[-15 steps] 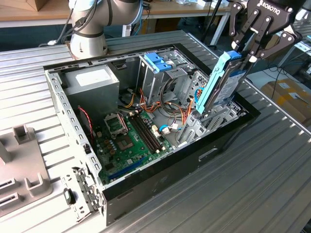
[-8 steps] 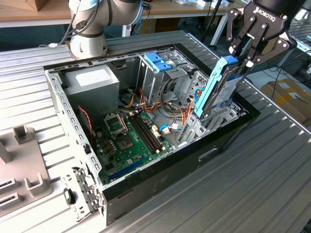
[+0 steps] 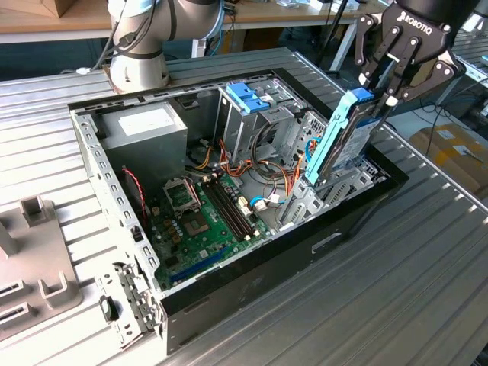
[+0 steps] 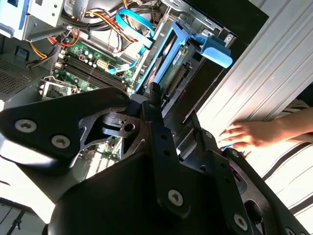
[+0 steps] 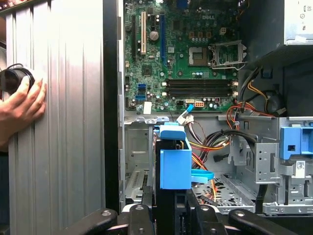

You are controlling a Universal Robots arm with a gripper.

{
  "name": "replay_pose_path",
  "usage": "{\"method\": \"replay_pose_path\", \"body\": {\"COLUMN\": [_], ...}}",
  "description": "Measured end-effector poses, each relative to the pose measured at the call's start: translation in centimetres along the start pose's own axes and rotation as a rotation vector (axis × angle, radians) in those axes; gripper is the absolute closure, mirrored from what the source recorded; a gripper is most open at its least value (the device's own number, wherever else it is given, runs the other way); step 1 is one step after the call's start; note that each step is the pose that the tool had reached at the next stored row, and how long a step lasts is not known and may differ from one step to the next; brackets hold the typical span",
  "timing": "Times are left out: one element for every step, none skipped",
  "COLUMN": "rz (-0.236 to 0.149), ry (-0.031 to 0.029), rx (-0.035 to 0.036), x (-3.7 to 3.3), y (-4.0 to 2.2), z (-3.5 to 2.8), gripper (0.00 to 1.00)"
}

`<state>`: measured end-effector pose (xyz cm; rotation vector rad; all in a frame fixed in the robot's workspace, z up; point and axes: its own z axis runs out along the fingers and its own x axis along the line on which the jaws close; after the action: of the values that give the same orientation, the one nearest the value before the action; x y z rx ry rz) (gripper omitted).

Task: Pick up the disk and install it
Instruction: 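Insert the disk into the insertion slot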

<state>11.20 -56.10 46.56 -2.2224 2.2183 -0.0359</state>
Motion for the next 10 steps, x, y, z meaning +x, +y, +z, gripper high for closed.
{"method": "replay_pose_path", "body": {"rz": [0.0,0.0,0.0,0.0,0.0,0.0,0.0,0.0,0.0,0.0], "ry": [0.0,0.0,-0.0004,-0.0002,-0.0001,-0.0003,-0.0004,-0.0004,-0.0003,-0.0003], "rx": [0.0,0.0,0.0,0.0,0.0,0.0,0.0,0.0,0.0,0.0], "x": [0.0,0.0,0.0,0.0,-0.01,0.0,0.01,0.01,0.01,0.01], "y": [0.0,0.0,0.0,0.0,0.01,0.01,0.01,0.02,0.02,0.02], "z": [0.0,0.0,0.07,0.2,0.39,0.58,0.69,0.78,0.87,0.95], "gripper": [0.65,0.65,0.65,0.65,0.65,0.65,0.65,0.65,0.65,0.65]}}
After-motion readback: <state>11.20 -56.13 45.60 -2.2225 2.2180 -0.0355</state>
